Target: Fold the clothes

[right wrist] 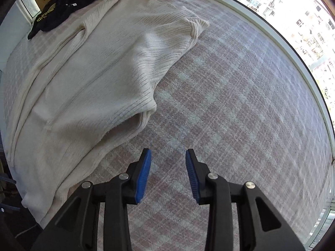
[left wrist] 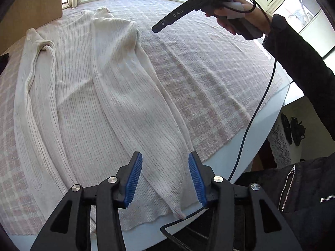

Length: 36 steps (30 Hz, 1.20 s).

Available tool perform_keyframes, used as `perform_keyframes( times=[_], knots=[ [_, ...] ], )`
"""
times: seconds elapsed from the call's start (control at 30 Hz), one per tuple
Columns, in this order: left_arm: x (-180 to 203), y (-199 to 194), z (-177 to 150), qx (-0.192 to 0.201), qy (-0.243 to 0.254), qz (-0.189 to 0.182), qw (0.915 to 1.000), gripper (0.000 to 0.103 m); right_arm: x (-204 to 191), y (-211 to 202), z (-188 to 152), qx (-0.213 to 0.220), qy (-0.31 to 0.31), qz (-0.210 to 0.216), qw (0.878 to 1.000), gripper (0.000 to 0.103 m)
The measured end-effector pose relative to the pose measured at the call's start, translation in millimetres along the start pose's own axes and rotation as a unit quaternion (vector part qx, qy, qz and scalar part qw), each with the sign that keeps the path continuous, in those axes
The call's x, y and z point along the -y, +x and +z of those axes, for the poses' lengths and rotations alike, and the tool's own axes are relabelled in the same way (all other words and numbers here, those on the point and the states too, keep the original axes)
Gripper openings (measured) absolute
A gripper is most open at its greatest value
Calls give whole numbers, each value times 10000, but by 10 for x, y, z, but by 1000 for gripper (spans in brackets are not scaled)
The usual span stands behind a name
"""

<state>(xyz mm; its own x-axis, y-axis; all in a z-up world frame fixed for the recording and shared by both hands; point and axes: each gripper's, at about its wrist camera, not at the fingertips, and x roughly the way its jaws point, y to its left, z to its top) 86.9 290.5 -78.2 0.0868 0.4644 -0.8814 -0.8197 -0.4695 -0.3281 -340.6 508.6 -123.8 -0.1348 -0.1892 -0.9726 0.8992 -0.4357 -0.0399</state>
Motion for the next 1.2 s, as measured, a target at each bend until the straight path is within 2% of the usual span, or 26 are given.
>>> perform_keyframes(
  times=[0.07,0.17,0.43,0.53,0.63,0.67,0.77,0.83,0.9,1.0,1.1,1.2],
  knots=[
    [93,181,63,-61,41,-193,9998,44,73,-166,81,295,97,122,9994,34],
    [158,433,79,-246,118,-183,9995,44,100,-203,403,736,28,147,9972,34],
    [-22,452,58,-229,-251,-565,9978,45,12,104,784,713,-337,55,9969,36],
    [-24,364,45,-175,-304,-234,9991,45,-21,222,919,690,-475,25,9965,36],
    [11,212,61,-58,-159,202,9997,45,-54,340,1055,667,-614,-5,9959,36],
    [36,173,60,-11,-118,279,9995,45,-98,286,1025,775,-590,114,9952,36],
    [100,167,36,-1,23,240,9997,45,-320,225,862,806,-797,389,9928,36],
    [118,287,-7,-219,146,403,9988,45,-420,394,805,595,-1098,131,9921,36],
    [139,358,-71,-272,352,631,9970,45,-390,417,800,603,-1073,-2,9924,37],
    [138,220,-114,-141,65,590,9981,45,-323,366,791,678,-904,-44,9936,37],
    [207,91,-239,-60,110,682,9976,45,-275,170,718,854,-622,135,9943,37],
    [156,-22,-423,-61,-35,856,9963,45,-381,19,586,925,-883,210,9916,39]
  ],
)
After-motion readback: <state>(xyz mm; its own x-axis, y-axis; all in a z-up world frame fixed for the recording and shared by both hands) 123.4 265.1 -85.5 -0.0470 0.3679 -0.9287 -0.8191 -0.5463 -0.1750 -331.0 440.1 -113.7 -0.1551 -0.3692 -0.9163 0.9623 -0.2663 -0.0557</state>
